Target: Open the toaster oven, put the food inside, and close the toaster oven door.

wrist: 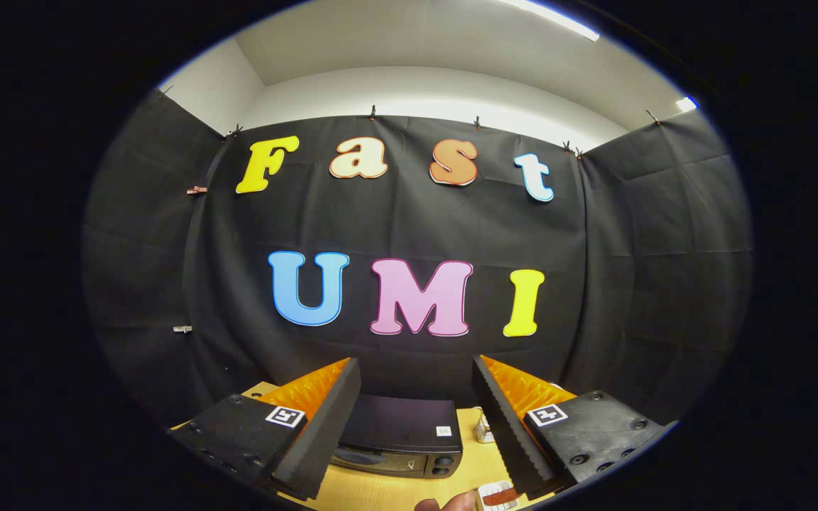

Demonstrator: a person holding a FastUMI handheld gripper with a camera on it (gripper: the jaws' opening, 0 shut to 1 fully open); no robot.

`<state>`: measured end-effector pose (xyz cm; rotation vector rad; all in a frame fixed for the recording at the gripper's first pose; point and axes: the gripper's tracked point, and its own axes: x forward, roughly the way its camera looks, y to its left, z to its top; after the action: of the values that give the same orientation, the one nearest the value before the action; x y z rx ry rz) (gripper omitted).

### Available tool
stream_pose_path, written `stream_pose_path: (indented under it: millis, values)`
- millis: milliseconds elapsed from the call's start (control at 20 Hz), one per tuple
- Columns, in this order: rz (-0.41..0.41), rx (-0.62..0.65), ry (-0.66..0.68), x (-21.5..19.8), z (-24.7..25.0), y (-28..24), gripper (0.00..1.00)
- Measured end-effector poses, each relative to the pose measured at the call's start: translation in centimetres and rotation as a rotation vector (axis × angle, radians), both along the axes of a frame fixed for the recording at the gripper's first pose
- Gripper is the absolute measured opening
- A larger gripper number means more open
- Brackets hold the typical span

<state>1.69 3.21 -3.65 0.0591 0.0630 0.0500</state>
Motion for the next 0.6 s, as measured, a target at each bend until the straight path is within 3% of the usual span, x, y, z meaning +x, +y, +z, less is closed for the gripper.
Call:
stream_pose_path:
  millis: [400,600]
  values:
    - [0.041,0.004,0.152,3.1,-9.0,6.6,0.97]
    - [0.017,0.023,0.260,4.5,-14.9,8.5,0.97]
